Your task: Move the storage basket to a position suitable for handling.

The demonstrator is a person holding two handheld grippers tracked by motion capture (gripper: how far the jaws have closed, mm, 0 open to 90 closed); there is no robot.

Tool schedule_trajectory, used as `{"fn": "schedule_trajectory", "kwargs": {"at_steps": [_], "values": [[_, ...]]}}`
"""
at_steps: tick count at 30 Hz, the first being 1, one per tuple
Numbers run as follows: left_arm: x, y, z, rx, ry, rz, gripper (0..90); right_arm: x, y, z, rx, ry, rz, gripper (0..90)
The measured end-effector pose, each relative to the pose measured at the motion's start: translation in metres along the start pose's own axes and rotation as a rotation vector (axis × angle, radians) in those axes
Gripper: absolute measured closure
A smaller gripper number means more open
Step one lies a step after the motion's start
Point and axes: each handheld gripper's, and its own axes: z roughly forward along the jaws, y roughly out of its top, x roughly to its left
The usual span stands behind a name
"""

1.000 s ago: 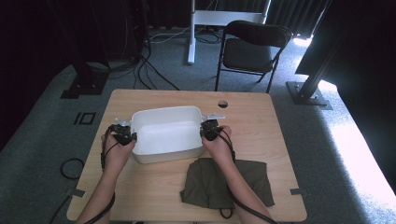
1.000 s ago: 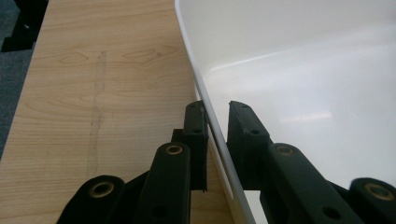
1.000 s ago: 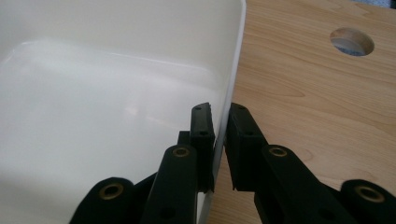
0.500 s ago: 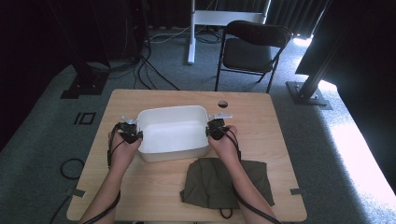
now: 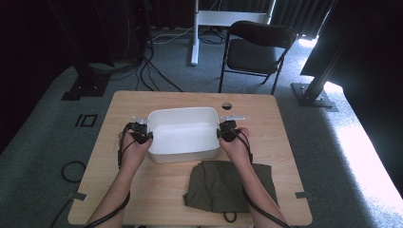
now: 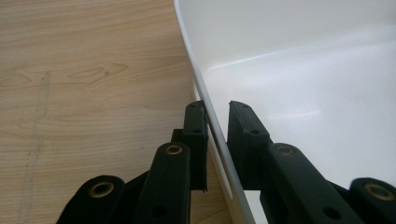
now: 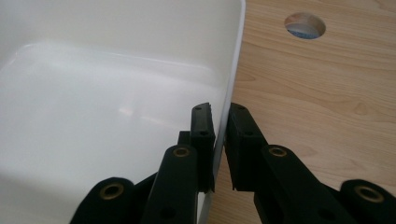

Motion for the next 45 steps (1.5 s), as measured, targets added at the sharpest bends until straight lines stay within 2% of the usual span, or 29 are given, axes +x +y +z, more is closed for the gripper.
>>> {"fn": "schedule_trajectory", "kwargs": {"at_steps": [7,11,22,24,30,38,45], "values": [[-0.012,0.005,0.005,-0.003,-0.016,0.002,79.1,-0.014,-0.002,-0.003,-0.002,0.000,0.023,82.2],[-0.020,0.008,0.007,0.003,-0.014,0.015,79.1,-0.022,-0.003,-0.005,0.003,-0.009,0.018,82.3],[-0.047,0.019,0.015,0.003,-0.036,0.044,78.9,-0.048,-0.007,-0.013,0.009,-0.031,0.038,82.5],[-0.050,0.020,0.017,-0.003,-0.043,0.037,78.9,-0.054,-0.008,-0.014,0.009,-0.032,0.041,82.4],[-0.063,0.026,0.022,0.001,-0.055,0.052,78.9,-0.068,-0.011,-0.019,0.015,-0.030,0.051,82.0],[-0.083,0.033,0.028,-0.006,-0.081,0.055,78.8,-0.087,-0.015,-0.025,0.014,-0.049,0.068,82.2],[-0.098,0.038,0.032,-0.006,-0.084,0.076,78.7,-0.102,-0.018,-0.029,0.014,-0.059,0.084,82.4]]}}
